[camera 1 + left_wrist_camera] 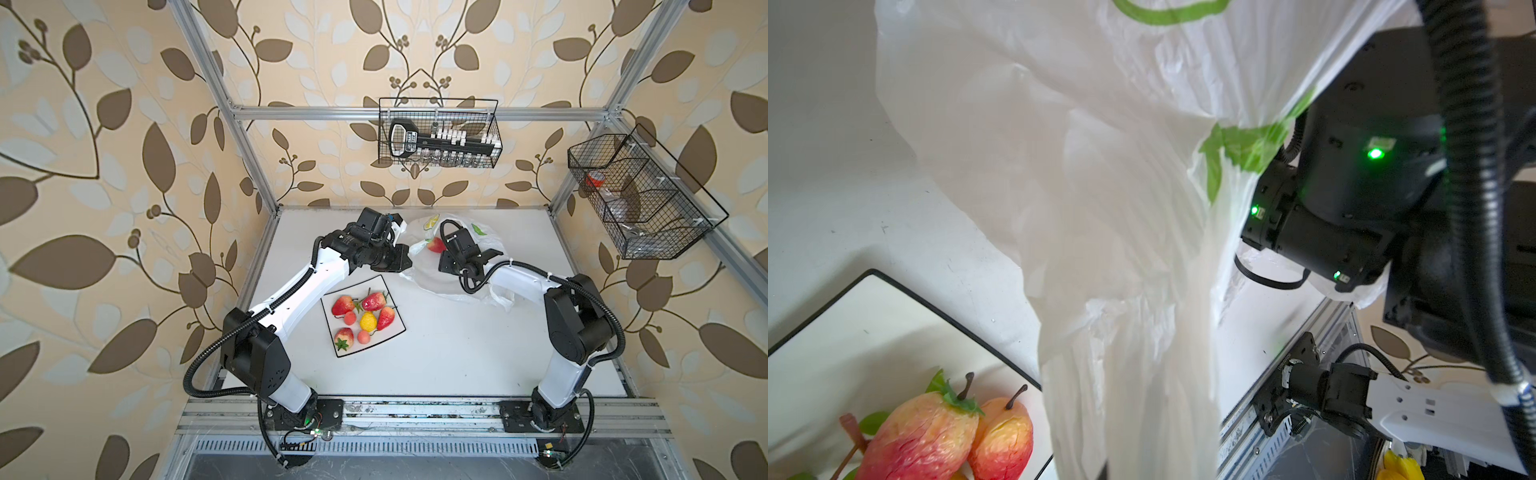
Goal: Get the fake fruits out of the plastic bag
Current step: 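Move the open right gripper back into the bag above the last strawberry, then lower the right gripper and close it on the red strawberry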
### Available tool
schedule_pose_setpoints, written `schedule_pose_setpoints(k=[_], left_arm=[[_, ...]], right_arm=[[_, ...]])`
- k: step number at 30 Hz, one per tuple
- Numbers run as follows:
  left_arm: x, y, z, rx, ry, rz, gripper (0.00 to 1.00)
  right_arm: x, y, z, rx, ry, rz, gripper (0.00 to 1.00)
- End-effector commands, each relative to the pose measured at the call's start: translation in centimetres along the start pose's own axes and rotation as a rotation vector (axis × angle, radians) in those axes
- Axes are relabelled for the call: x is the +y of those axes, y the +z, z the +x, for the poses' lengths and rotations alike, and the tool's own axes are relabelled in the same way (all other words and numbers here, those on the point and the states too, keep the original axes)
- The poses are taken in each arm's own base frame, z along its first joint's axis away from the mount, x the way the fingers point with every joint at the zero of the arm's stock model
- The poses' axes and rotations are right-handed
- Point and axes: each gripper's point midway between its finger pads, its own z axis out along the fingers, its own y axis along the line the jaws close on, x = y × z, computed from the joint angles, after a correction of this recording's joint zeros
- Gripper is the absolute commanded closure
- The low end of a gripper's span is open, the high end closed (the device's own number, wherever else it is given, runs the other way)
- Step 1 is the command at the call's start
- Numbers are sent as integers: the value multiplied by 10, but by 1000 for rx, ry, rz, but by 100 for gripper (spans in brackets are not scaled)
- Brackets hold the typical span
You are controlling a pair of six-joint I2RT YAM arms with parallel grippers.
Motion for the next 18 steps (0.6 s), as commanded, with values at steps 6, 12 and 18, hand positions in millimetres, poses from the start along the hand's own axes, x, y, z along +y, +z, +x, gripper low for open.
schedule_pose_setpoints(k=[6,12,18], left_arm=[[-21,-16,12,6,56,54,100],[-24,-14,13,11,60,61,100],[-27,-12,14,15,62,65,100]], right_arm=[[32,21,-27,-11,442,-156,27],[32,42,-31,-31,489,-116,23],[33,64,-33,-39,447,-70,21]])
